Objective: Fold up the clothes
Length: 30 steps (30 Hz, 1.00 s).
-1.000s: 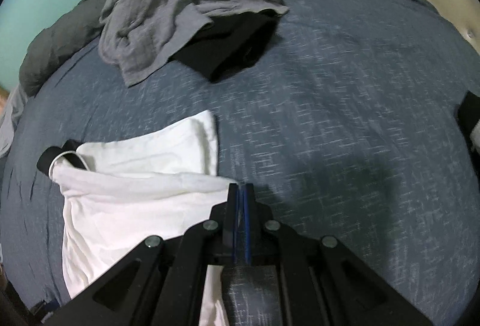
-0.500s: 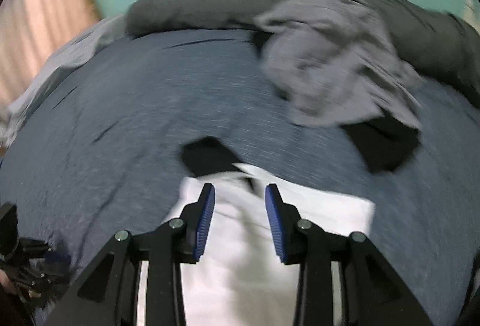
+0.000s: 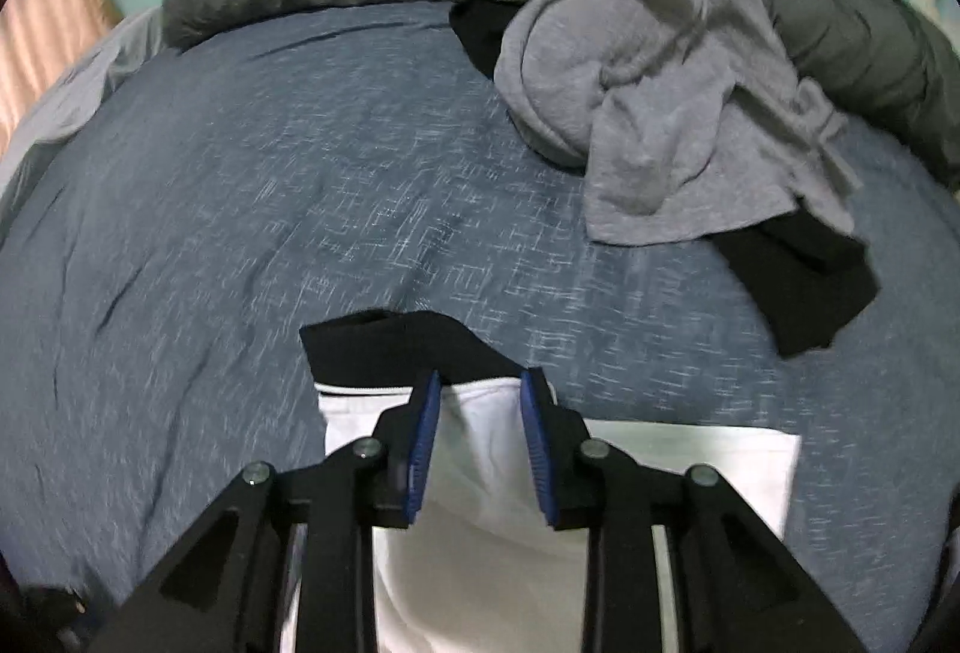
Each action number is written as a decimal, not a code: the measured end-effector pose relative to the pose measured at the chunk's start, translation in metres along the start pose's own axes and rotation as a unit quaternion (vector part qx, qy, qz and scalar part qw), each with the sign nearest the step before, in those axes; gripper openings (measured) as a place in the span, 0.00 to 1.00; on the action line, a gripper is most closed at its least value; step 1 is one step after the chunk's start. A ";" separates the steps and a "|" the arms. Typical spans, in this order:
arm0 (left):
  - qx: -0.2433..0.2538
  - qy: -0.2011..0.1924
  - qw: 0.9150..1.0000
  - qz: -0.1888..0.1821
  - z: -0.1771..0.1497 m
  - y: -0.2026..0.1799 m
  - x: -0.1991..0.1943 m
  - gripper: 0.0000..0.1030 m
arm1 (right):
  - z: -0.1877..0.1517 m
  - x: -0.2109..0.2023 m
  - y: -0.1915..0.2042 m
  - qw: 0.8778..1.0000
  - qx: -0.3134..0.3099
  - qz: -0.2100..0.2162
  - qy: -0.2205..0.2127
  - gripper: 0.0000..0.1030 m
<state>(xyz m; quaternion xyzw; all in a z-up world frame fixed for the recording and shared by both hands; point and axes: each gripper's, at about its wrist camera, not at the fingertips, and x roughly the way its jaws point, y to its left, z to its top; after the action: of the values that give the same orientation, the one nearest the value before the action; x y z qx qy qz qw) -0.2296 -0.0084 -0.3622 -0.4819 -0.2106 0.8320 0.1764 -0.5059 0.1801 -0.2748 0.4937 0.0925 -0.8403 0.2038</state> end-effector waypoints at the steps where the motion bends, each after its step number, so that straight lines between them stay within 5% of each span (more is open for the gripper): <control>1: 0.000 0.001 1.000 0.000 0.000 0.000 0.001 0.49 | 0.002 0.007 0.001 1.000 0.002 0.001 0.011 0.27; 6: 0.000 0.002 1.000 -0.001 0.001 -0.001 0.002 0.49 | 0.007 0.012 -0.004 1.000 0.020 0.000 0.008 0.27; 10: 0.003 0.003 1.000 0.000 0.001 -0.003 0.003 0.49 | 0.007 -0.014 -0.021 0.996 0.070 0.034 -0.050 0.27; 16: 0.006 0.001 1.000 -0.006 0.004 -0.010 0.005 0.49 | -0.016 -0.050 -0.038 0.995 0.059 0.042 -0.062 0.27; 25: 0.026 0.018 0.998 -0.046 0.000 -0.051 0.020 0.49 | -0.149 -0.125 -0.107 0.988 0.135 0.056 -0.055 0.35; 30: 0.034 0.044 0.996 -0.066 -0.011 -0.075 0.038 0.49 | -0.220 -0.145 -0.107 0.986 0.153 0.062 -0.027 0.37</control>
<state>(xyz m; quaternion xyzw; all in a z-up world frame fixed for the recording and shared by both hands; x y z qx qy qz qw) -0.2317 0.0764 -0.3556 -0.4966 -0.2060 0.8033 0.2563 -0.3158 0.3917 -0.2627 0.5007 -0.0731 -0.8436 0.1799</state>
